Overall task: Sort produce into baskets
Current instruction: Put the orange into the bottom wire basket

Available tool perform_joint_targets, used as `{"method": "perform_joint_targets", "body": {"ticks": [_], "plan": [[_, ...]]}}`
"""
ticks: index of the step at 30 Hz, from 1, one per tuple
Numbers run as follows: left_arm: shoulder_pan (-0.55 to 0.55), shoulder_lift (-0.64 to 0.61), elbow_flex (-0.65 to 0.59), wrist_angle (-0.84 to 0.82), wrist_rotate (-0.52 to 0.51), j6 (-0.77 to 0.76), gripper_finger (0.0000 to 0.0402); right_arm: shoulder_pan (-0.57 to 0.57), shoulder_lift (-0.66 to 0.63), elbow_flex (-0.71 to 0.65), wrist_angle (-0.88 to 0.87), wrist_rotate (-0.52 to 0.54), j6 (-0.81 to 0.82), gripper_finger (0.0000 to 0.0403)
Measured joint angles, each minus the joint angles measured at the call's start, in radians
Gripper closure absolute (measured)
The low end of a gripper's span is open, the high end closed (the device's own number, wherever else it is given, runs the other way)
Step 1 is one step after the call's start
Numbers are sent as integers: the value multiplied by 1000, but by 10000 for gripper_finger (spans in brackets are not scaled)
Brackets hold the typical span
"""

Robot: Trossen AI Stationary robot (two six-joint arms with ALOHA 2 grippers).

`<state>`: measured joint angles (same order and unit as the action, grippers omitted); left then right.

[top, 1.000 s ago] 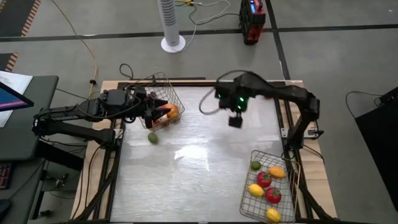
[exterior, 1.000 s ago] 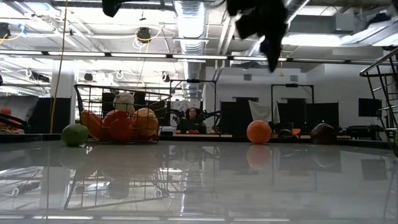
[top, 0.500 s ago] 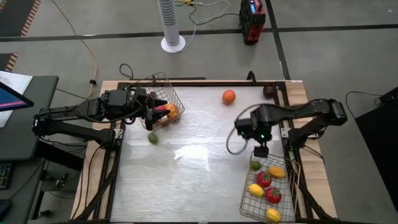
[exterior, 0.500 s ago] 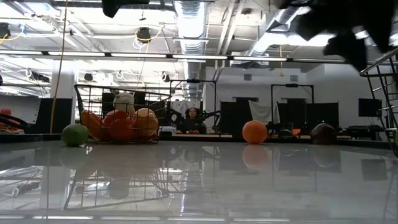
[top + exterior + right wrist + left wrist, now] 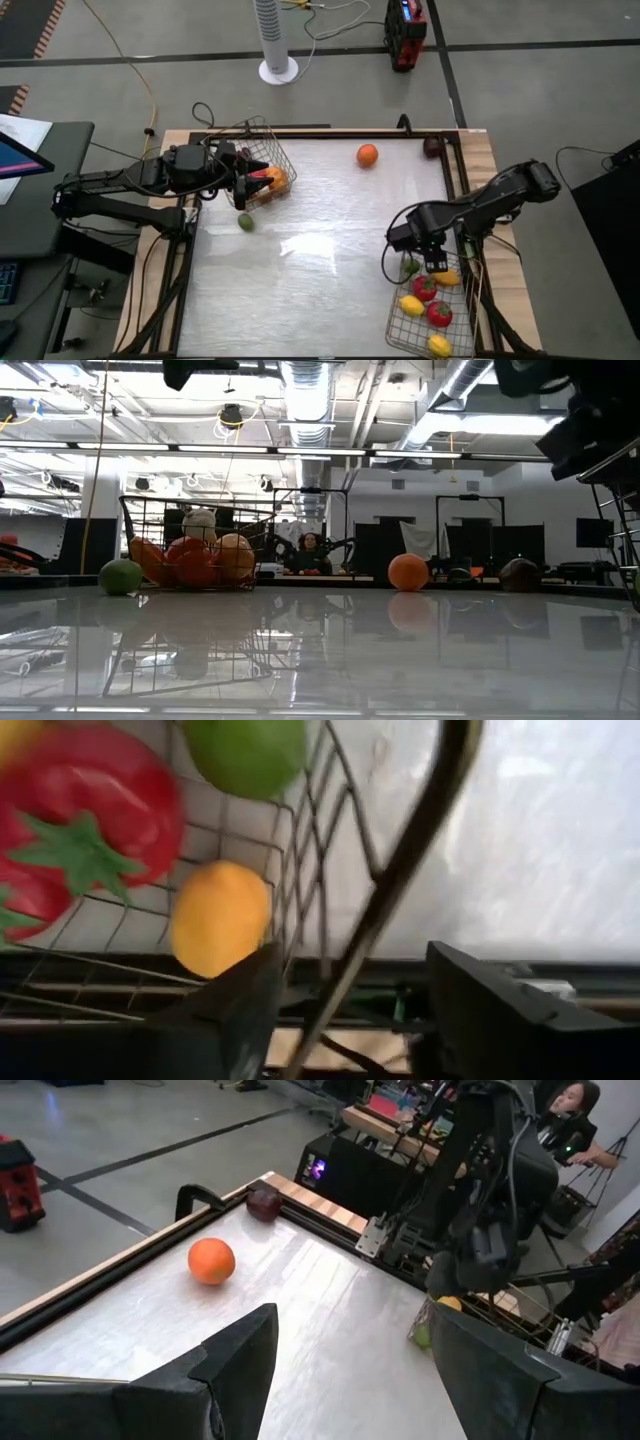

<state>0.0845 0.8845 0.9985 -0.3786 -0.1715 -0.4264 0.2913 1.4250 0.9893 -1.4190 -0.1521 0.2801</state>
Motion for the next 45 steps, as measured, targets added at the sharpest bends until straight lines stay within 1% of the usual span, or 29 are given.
{"method": "perform_joint_targets", "body": {"ticks": [4, 8, 13, 17, 22, 26, 28, 31, 34, 38, 41, 43, 45], "plan": [[0, 0, 0, 1, 0, -1, 157, 11, 3, 2, 22, 39, -59, 177], [0, 0, 0, 1, 0, -3, 157, 9, 2, 2, 23, 53, -133, 229], [0, 0, 0, 2, 0, -5, 157, 8, 2, 2, 10, 57, -279, 273], [0, 0, 0, 2, 0, -17, 157, 9, 1, 2, 12, 57, -371, 287], [0, -2, 0, 2, 2, -31, 157, 24, 1, 19, 19, 86, -473, 288], [0, -2, 0, 1, 14, -41, 157, 12, 2, 34, 37, 95, -477, 289], [0, -2, 0, 2, 18, -41, 157, 0, 2, 44, 49, 83, -465, 283], [0, -2, 0, 2, 18, -40, 157, -11, 2, 47, 53, 57, -460, 257], [0, -2, 0, 2, 18, -39, 157, -15, 2, 47, 52, 49, -439, 214], [0, -2, 0, 1, 36, -38, 157, -26, 2, 57, 11, 48, -361, 145], [0, -2, 0, 1, 49, -40, 157, -40, 2, 117, -54, 27, -309, 106], [0, -2, 0, 1, 60, -40, 157, -56, 2, 178, -79, -3, -288, 89], [0, -2, 0, 1, 60, -41, 157, -79, -8, 236, -76, -7, -271, 79]]}}
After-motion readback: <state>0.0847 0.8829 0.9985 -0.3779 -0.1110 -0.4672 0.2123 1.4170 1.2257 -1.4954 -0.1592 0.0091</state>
